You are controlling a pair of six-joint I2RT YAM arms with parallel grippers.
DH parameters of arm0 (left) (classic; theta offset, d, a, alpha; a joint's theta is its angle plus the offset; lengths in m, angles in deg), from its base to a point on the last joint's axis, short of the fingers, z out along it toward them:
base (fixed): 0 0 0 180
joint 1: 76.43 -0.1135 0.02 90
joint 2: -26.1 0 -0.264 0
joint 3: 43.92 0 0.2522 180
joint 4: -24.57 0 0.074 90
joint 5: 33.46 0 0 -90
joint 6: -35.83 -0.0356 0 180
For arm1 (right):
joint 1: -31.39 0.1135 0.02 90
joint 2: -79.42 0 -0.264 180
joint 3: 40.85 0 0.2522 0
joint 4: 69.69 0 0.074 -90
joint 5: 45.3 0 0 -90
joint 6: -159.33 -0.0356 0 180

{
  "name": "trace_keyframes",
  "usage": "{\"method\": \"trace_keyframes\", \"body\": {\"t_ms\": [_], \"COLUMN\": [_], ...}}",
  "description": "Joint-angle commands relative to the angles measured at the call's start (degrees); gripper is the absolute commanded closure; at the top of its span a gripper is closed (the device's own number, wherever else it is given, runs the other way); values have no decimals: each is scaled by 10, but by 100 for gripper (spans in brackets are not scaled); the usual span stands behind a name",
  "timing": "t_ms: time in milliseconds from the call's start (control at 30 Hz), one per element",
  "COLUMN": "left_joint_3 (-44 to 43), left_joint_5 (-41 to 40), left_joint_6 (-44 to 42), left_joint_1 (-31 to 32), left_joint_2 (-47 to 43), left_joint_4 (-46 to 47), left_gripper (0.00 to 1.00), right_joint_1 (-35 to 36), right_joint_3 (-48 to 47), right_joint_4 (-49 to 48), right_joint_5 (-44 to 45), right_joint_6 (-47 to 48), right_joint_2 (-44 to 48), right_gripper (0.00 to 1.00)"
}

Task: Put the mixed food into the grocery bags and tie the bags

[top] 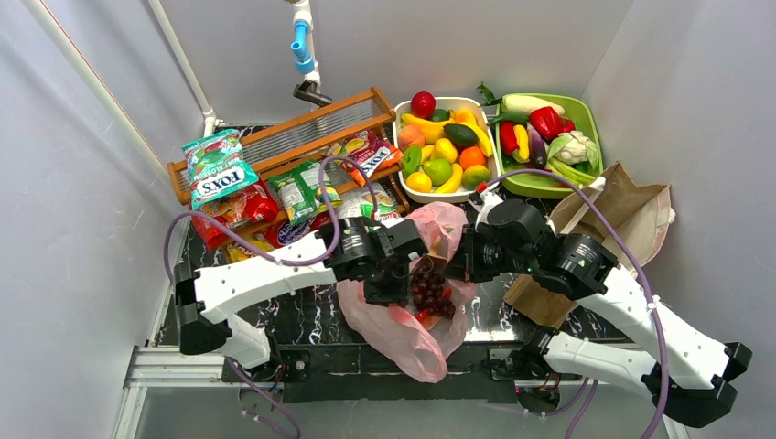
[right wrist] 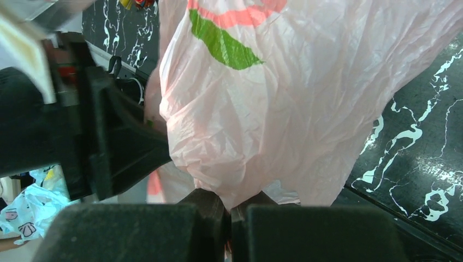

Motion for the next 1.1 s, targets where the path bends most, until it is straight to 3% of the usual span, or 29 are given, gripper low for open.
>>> {"method": "trace_keyframes", "body": {"t_ms": [0,33,67,300,467,667,900,967,1067], "left_joint_3": [-13,-26,-46,-171,-230,-367,-481,-476,-461], "left_joint_5": [-26,-30,-37,-57,-6,36,-19,-25,-48], "left_joint_6": [-14,-20,-29,-134,-213,-317,-333,-312,-275], "left_joint_1": [-12,-16,-20,-88,-126,-133,-134,-134,-132], "left_joint_2": [24,29,34,68,98,188,258,248,226], "left_joint_4": [-9,-15,-26,-61,-4,-3,-118,-147,-211], "left_gripper": [83,96,100,100,100,100,100,73,17], "right_joint_1": [4,4,4,4,4,4,4,4,4], "right_joint_3": [-9,-11,-14,-49,-71,-106,-64,-53,-50], "right_joint_4": [15,22,31,110,151,223,191,176,154], "right_joint_5": [24,30,33,109,129,177,147,133,124], "right_joint_6": [-5,-4,-4,4,-4,-25,-31,-24,-10], "right_joint_2": [20,23,29,66,87,112,129,118,97], "right_gripper": [99,99,99,99,99,99,99,99,99]}}
